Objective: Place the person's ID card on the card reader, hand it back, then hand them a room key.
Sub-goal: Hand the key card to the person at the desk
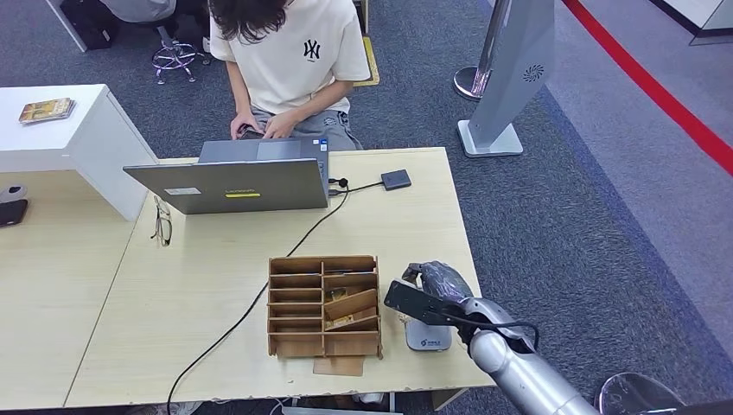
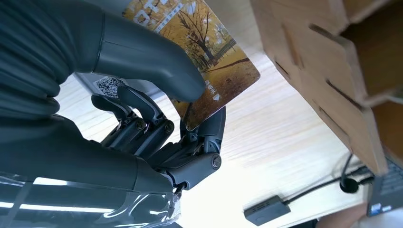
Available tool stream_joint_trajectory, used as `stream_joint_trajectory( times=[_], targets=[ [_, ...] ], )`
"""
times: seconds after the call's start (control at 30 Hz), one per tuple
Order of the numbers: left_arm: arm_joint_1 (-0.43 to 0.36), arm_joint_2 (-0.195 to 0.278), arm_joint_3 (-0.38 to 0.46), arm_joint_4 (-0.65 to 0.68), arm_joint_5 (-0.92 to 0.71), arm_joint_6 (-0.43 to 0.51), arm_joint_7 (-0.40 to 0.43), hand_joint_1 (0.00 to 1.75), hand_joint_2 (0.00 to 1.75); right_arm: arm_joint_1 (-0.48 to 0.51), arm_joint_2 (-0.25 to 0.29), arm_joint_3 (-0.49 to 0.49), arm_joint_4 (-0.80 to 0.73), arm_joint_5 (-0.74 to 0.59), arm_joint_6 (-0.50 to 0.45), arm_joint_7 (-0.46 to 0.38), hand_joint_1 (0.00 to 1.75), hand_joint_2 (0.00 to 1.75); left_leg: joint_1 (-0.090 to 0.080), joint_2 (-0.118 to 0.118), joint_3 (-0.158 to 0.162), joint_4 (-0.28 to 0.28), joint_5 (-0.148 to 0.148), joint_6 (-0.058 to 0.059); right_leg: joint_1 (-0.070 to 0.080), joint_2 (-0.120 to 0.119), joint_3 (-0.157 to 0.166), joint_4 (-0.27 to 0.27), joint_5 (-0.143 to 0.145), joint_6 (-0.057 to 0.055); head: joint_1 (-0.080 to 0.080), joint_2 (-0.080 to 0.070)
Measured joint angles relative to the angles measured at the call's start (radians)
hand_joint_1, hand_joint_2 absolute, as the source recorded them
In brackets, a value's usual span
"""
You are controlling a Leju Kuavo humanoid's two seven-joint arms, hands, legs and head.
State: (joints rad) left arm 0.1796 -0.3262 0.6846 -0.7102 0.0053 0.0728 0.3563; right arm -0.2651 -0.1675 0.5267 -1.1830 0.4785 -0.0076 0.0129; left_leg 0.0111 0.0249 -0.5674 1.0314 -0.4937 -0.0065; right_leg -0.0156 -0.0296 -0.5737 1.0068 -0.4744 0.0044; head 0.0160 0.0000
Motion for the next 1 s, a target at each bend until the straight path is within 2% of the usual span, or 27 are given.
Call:
stream_joint_trajectory(
  times=[0.2, 0.47, 0.83, 1.0],
  targets=[
    [0.002, 0.0, -0.007, 0.0, 0.006, 0.001, -0.003, 0.0, 0.0, 0.036, 0.022, -0.051, -0.038, -0.093, -0.022, -0.052, 1.75, 1.75, 0.0, 0.0, 0.0, 0.0, 0.0, 0.0, 0.0, 0.0, 0.0, 0.0, 0.0, 0.0, 0.0, 0.0],
    [0.005, 0.0, -0.038, 0.0, 0.033, 0.02, -0.027, 0.0, 0.0, 0.094, 0.086, -0.15, -0.149, -0.234, -0.062, -0.139, 1.75, 1.75, 0.0, 0.0, 0.0, 0.0, 0.0, 0.0, 0.0, 0.0, 0.0, 0.0, 0.0, 0.0, 0.0, 0.0],
    [0.005, 0.002, -0.074, 0.0, 0.051, 0.034, -0.048, 0.0, 0.0, 0.123, 0.123, -0.192, -0.214, -0.26, -0.071, -0.174, 1.75, 1.75, 0.0, 0.0, -0.001, 0.0, 0.0, 0.0, 0.0, 0.0, 0.0, 0.0, 0.0, 0.0, 0.0, 0.0],
    [0.004, 0.002, -0.077, 0.0, 0.036, 0.031, -0.06, 0.0, 0.0, 0.117, 0.141, -0.19, -0.222, -0.297, -0.038, -0.2, 1.75, 1.75, 0.0, 0.0, -0.001, 0.0, 0.0, 0.0, 0.0, 0.0, 0.0, 0.0, 0.0, 0.0, 0.0, 0.0]
  ],
)
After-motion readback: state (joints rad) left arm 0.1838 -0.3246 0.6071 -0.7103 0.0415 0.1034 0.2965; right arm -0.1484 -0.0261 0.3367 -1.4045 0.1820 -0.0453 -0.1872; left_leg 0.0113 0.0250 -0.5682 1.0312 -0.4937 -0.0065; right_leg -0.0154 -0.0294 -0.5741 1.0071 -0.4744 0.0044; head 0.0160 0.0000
